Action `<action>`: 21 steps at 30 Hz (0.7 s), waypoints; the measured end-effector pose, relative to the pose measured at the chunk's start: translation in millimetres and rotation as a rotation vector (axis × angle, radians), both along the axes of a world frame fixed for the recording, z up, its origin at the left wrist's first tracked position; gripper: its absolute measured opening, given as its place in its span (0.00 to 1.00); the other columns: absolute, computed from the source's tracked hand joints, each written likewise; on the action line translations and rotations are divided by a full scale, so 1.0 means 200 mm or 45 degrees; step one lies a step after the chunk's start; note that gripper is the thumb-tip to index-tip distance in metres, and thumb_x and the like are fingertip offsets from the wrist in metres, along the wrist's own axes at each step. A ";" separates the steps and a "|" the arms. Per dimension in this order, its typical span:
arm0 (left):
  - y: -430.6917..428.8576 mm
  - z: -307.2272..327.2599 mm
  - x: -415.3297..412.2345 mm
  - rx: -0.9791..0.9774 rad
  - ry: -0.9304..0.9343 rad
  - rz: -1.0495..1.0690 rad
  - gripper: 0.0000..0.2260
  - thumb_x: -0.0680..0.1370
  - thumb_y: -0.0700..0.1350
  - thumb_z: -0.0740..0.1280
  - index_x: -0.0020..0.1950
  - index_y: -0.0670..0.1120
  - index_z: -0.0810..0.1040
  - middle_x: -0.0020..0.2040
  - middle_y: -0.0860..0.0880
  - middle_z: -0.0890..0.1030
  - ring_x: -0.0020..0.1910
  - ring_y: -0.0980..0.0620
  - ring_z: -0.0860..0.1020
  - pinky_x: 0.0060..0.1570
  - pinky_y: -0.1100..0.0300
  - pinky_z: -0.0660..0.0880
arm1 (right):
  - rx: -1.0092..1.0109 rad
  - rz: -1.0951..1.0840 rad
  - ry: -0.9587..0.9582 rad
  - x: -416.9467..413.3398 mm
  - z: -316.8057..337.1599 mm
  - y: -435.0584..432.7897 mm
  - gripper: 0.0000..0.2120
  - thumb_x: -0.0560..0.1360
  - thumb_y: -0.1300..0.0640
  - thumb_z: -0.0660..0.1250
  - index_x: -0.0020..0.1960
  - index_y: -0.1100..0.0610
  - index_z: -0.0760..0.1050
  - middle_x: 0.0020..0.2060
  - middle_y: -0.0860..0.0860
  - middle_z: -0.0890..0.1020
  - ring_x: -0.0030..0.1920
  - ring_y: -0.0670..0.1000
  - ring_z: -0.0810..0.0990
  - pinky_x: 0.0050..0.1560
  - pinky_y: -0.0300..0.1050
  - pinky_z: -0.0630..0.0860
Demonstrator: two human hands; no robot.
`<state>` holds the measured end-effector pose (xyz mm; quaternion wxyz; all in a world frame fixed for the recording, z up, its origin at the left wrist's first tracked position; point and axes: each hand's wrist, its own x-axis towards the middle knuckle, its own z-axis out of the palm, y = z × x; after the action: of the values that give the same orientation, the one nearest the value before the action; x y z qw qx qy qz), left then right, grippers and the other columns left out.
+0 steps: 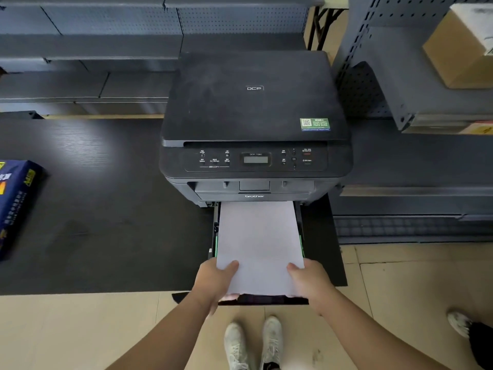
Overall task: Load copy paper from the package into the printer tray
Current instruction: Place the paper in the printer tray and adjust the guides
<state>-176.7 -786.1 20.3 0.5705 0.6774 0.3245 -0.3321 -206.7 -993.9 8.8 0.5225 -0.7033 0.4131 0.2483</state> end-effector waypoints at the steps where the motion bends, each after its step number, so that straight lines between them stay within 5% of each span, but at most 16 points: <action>1: -0.01 -0.01 0.03 -0.003 0.000 0.000 0.07 0.79 0.44 0.68 0.56 0.44 0.80 0.52 0.44 0.84 0.48 0.41 0.84 0.31 0.58 0.82 | 0.000 -0.003 0.001 0.03 -0.01 -0.01 0.10 0.77 0.56 0.65 0.53 0.60 0.79 0.46 0.55 0.83 0.46 0.59 0.83 0.45 0.59 0.84; 5: -0.03 -0.07 0.10 0.012 -0.008 -0.008 0.07 0.79 0.43 0.69 0.56 0.42 0.81 0.51 0.45 0.84 0.46 0.46 0.84 0.33 0.55 0.83 | -0.022 0.030 0.046 0.10 -0.08 -0.02 0.11 0.77 0.55 0.65 0.53 0.62 0.78 0.48 0.59 0.81 0.47 0.61 0.82 0.47 0.60 0.83; 9: -0.02 -0.14 0.06 0.065 -0.079 0.028 0.01 0.79 0.43 0.69 0.49 0.46 0.80 0.49 0.46 0.85 0.44 0.46 0.84 0.44 0.46 0.84 | -0.098 0.096 0.013 0.06 -0.10 0.00 0.19 0.78 0.52 0.63 0.65 0.61 0.74 0.59 0.57 0.79 0.57 0.59 0.79 0.57 0.55 0.78; 12: -0.01 -0.15 0.00 0.089 -0.125 0.054 0.05 0.79 0.45 0.68 0.53 0.47 0.80 0.50 0.49 0.85 0.49 0.45 0.83 0.50 0.42 0.83 | -0.094 0.075 -0.051 0.01 -0.08 0.02 0.15 0.80 0.54 0.62 0.63 0.60 0.74 0.53 0.53 0.80 0.51 0.54 0.79 0.44 0.47 0.79; 21: -0.02 -0.16 0.02 0.119 -0.157 0.052 0.07 0.79 0.44 0.68 0.55 0.45 0.81 0.51 0.49 0.85 0.48 0.50 0.83 0.48 0.53 0.80 | -0.047 -0.020 -0.113 0.04 -0.12 0.00 0.10 0.79 0.55 0.63 0.57 0.57 0.77 0.50 0.52 0.82 0.47 0.51 0.80 0.43 0.44 0.77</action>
<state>-172.5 -789.5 -11.0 0.5636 0.7158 0.3177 -0.2627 -199.5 -994.2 -14.4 0.5292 -0.7200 0.3995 0.2049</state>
